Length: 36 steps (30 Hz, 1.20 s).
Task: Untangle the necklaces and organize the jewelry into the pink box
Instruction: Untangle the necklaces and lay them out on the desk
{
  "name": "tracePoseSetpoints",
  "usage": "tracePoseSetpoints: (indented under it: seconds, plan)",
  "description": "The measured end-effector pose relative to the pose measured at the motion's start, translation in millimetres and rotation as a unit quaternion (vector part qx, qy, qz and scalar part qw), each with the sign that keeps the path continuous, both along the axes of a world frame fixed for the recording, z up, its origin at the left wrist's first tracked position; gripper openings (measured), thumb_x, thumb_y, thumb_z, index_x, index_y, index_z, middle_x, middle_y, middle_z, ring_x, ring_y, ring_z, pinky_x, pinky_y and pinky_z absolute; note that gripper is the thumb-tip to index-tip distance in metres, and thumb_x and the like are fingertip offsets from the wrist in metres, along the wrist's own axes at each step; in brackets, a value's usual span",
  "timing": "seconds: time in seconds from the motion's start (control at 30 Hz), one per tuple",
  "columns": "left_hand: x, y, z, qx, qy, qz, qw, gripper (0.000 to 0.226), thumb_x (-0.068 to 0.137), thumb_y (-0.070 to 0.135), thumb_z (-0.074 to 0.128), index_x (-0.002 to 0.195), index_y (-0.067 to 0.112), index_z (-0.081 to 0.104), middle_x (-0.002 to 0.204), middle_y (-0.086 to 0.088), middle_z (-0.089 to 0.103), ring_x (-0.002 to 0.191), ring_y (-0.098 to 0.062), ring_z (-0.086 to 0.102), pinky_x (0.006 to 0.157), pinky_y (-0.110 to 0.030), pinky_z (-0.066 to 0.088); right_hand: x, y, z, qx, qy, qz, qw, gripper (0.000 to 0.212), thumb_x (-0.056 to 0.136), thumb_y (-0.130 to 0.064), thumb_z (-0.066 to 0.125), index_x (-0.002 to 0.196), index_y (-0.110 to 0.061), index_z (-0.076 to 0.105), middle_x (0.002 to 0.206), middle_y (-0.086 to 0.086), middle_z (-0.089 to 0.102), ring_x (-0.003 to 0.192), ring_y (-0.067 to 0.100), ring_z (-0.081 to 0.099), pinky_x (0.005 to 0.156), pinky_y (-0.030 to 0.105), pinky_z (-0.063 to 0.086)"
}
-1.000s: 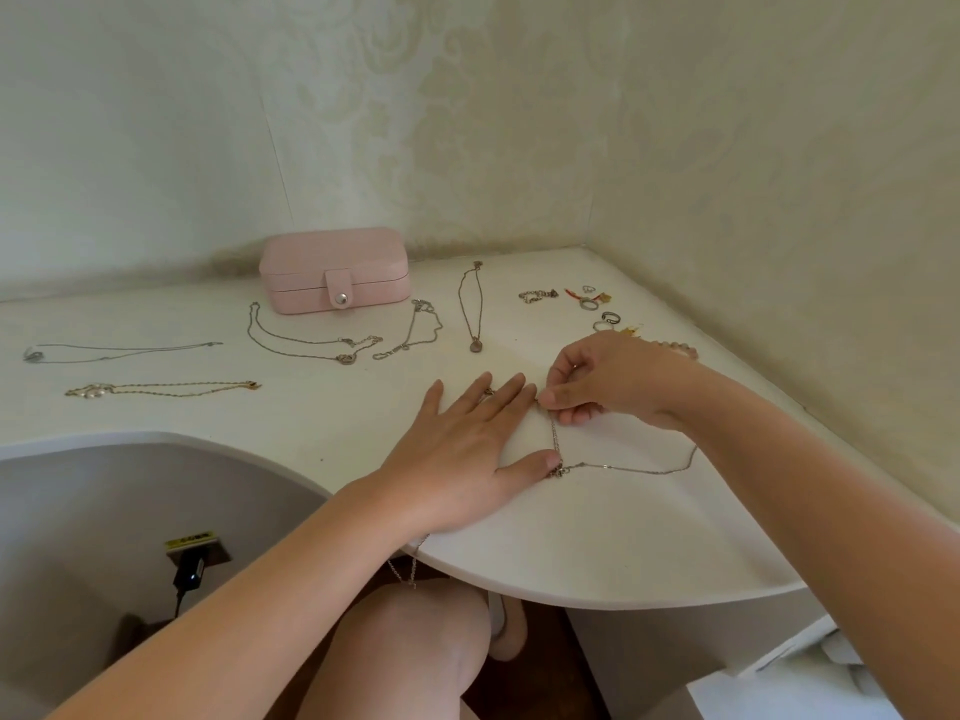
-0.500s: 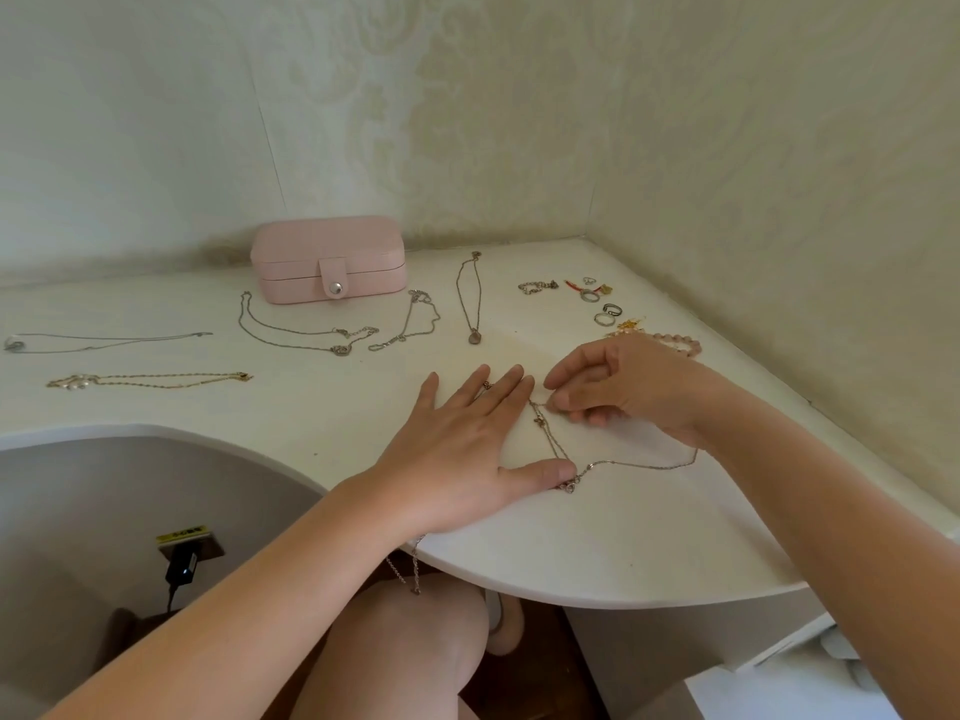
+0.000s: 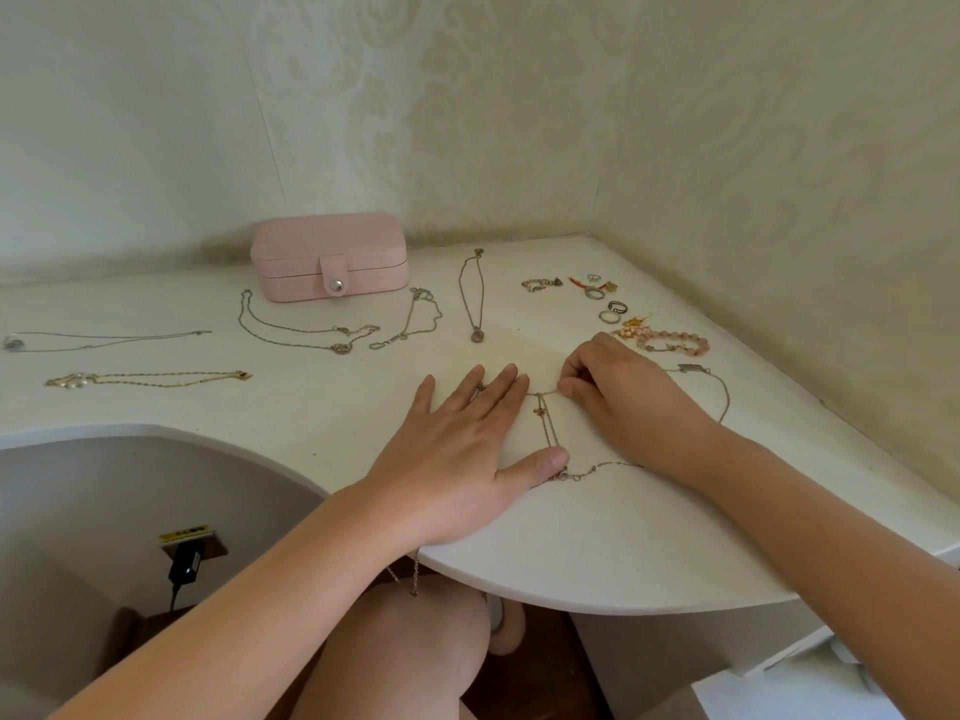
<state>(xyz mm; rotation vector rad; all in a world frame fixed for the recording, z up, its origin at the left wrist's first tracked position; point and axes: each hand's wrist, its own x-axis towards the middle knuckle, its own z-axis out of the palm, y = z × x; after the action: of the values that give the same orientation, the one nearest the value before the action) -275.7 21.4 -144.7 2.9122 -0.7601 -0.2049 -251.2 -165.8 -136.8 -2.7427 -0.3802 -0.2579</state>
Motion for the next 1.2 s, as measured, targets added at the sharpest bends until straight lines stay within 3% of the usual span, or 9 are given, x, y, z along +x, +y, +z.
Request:
tracePoseSetpoints:
  seconds: [0.3,0.47,0.5,0.57,0.63,0.7,0.93,1.07,1.2]
  plan:
    - [-1,-1,1,0.008,-0.003,0.003,1.000,0.089,0.078,0.077,0.008,0.150,0.027,-0.011,0.156,0.014,-0.017,0.143,-0.006,-0.018,0.118,-0.043,-0.008,-1,1,0,0.005,-0.011,-0.002,1.000,0.010,0.097,-0.024,0.047,0.092,-0.016,0.051,0.093,-0.004,0.051,0.079,0.015,0.050,0.067,0.023,0.037]
    - [-1,0,1,0.010,-0.004,0.003,1.000,0.087,0.080,0.076,0.008,0.150,0.028,-0.011,0.156,0.014,-0.017,0.143,-0.006,-0.018,0.118,-0.043,-0.007,-1,-3,14,0.124,0.057,-0.019,0.990,0.009,0.090,-0.015,0.059,0.086,-0.022,0.061,0.084,-0.010,0.060,0.062,0.000,0.050,0.059,0.008,0.037]
    - [-1,0,1,0.010,-0.004,0.004,1.000,0.086,0.080,0.075,0.008,0.150,0.028,-0.011,0.156,0.014,-0.017,0.143,-0.006,-0.018,0.118,-0.043,-0.007,-1,-3,19,0.151,0.084,-0.021,0.985,0.011,0.087,-0.014,0.062,0.082,-0.023,0.064,0.080,-0.007,0.064,0.057,0.001,0.052,0.059,0.010,0.040]
    - [-1,0,1,0.009,-0.006,0.004,1.000,0.083,0.083,0.074,0.009,0.150,0.028,-0.011,0.157,0.014,-0.016,0.143,-0.006,-0.017,0.118,-0.043,-0.007,-2,-1,28,0.169,0.155,-0.024,0.973,0.009,0.082,-0.016,0.070,0.076,-0.023,0.070,0.074,0.003,0.070,0.058,0.008,0.058,0.070,0.031,0.051]
    - [0,0,0,0.009,-0.007,0.001,1.000,0.078,0.087,0.069,0.010,0.150,0.027,-0.010,0.157,0.013,-0.015,0.143,-0.006,-0.018,0.118,-0.042,-0.008,-5,4,35,0.154,0.213,-0.022,0.965,0.006,0.075,-0.025,0.077,0.073,-0.022,0.073,0.069,0.004,0.071,0.061,0.010,0.061,0.079,0.036,0.053]
    - [0,1,0,0.010,-0.006,-0.002,1.000,0.074,0.090,0.066,0.010,0.150,0.027,-0.011,0.157,0.013,-0.016,0.143,-0.007,-0.018,0.118,-0.043,-0.008,-7,10,41,0.128,0.248,-0.033,0.960,0.015,0.068,-0.032,0.082,0.072,-0.020,0.074,0.066,0.002,0.071,0.059,0.009,0.061,0.078,0.031,0.051]
    - [0,0,-1,0.009,-0.008,-0.003,1.000,0.078,0.088,0.069,0.010,0.150,0.026,-0.011,0.157,0.012,-0.017,0.144,-0.008,-0.017,0.118,-0.045,-0.008,-12,32,54,0.044,0.289,-0.087,0.952,0.026,0.082,-0.018,0.070,0.097,0.003,0.071,0.082,0.014,0.073,0.062,0.016,0.058,0.084,0.030,0.052]
    - [0,1,-1,0.000,-0.012,-0.004,1.000,0.080,0.087,0.071,0.011,0.150,0.026,-0.009,0.157,0.011,-0.015,0.144,-0.009,-0.016,0.117,-0.045,-0.008,-21,39,52,-0.043,0.255,-0.097,0.961,0.024,0.091,-0.017,0.057,0.101,0.002,0.067,0.070,0.007,0.059,0.066,0.017,0.052,0.064,0.026,0.043]
    - [-1,1,-2,-0.008,-0.013,0.000,1.000,0.081,0.087,0.071,0.012,0.151,0.025,-0.009,0.158,0.010,-0.014,0.144,-0.010,-0.015,0.117,-0.046,-0.008,-31,36,48,-0.063,0.216,-0.080,0.971,0.017,0.093,-0.017,0.048,0.079,-0.009,0.053,0.065,0.005,0.039,0.057,0.016,0.031,0.048,0.024,0.023]
